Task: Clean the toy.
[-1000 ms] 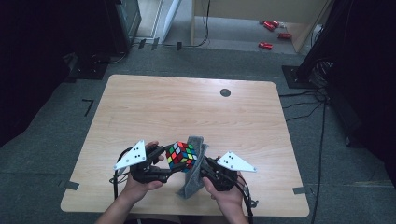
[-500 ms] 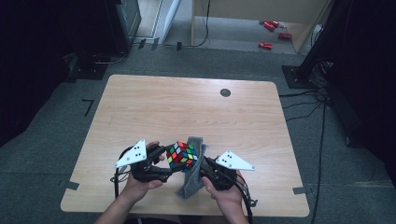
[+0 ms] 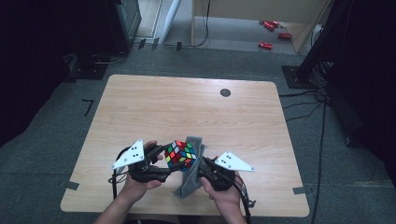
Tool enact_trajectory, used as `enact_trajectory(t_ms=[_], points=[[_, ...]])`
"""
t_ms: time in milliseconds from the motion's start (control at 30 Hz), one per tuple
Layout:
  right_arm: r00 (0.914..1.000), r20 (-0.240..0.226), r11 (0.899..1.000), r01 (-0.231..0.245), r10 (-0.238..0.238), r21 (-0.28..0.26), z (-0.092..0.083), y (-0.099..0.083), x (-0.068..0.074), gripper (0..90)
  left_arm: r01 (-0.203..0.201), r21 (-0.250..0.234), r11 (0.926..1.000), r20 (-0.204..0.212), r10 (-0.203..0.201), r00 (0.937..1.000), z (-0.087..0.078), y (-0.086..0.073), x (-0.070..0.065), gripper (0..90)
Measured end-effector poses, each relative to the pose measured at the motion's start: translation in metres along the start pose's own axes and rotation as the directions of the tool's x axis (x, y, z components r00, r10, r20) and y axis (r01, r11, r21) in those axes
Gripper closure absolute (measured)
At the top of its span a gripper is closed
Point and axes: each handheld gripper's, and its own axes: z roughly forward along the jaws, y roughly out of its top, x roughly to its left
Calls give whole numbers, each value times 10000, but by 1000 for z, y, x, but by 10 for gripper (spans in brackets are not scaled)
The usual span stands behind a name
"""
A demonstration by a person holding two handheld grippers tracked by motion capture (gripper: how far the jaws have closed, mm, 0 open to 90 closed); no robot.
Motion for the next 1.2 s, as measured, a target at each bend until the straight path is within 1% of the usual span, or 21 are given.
enact_trajectory(t_ms=[33, 100, 167, 267, 300, 333, 367, 400, 467, 533, 600, 667, 767, 800, 867, 900, 933, 967, 1033, 1133, 1200], points=[[10000, 55, 10000, 47, -47, -21, -2, 2, -2, 776, 3, 8, 10000, -3, -3, 10000, 1, 0, 0, 345], [10000, -39, 10000, 27, -27, 96, -1, -1, -2, 777, -35, 47, 10000, -58, 35, 10000, 2, 0, -1, 345], [9996, -261, 9989, 71, -59, 456, 5, -9, 1, 777, -37, 7, 10000, -126, 37, 9999, 2, 0, -2, 345], [9966, -647, 9920, 580, -510, 1120, 15, -19, 13, 775, -6, -20, 10000, -174, 6, 9998, 0, 1, -1, 345], [9955, -634, 9902, 781, -711, 1159, 17, -20, 17, 775, 25, -40, 10000, -168, -26, 9999, 0, 1, 0, 344], [9943, -494, 9881, 999, -947, 1172, 17, -19, 18, 775, 75, -104, 9999, -159, -77, 9998, -1, 0, 1, 344], [9940, -407, 9879, 1054, -1014, 1141, 15, -16, 17, 775, 164, -182, 9997, -129, -166, 9998, -1, 0, 1, 345], [9952, -278, 9903, 964, -941, 1003, 13, -13, 14, 775, 169, -117, 9998, -151, -171, 9997, -2, 1, 2, 345], [9994, -172, 9987, 319, -312, 408, 6, -7, 4, 776, 27, 89, 10000, -287, -24, 9996, -1, -1, 2, 345], [9999, -10, 9996, 162, -162, 222, 2, -2, -2, 776, 123, 91, 9999, -272, -120, 9996, 1, -2, 2, 345], [9999, -51, 9996, 107, -105, 274, 2, -2, -3, 776, 137, 66, 9999, -257, -135, 9996, 1, -2, 2, 345], [9997, -246, 9983, 76, -61, 586, 8, -8, 1, 777, 161, 40, 9999, -295, -159, 9994, 1, -2, 3, 344], [9973, -619, 9911, 480, -406, 1239, 20, -20, 11, 775, 260, 6, 9997, -378, -260, 9989, 0, -3, 5, 345], [9963, -688, 9898, 606, -520, 1292, 22, -22, 14, 775, 271, -19, 9996, -376, -271, 9989, 0, -3, 5, 345], [9955, -501, 9885, 856, -799, 1249, 20, -19, 14, 775, 338, -156, 9993, -352, -343, 9988, -1, -3, 5, 345], [9965, -408, 9907, 772, -730, 1120, 18, -15, 11, 775, 302, -118, 9995, -359, -306, 9989, -2, -2, 5, 345], [9983, -296, 9954, 534, -512, 797, 14, -12, 6, 775, 195, 3, 9998, -413, -194, 9990, -1, -2, 5, 345], [9996, -255, 9986, 141, -129, 512, 10, -9, 1, 775, 155, 89, 9998, -447, -151, 9989, 0, -3, 4, 345], [9999, -79, 9995, -114, 117, 294, 4, -4, -5, 775, 214, 105, 9997, -403, -210, 9990, 2, -5, 3, 345], [9997, -202, 9985, -141, 152, 522, 8, -8, -3, 776, 236, 1, 9997, -402, -235, 9989, 2, -4, 2, 344], [9990, -443, 9954, 8, 35, 962, 16, -16, 5, 777, 301, -63, 9995, -454, -303, 9985, 1, -3, 3, 344]])
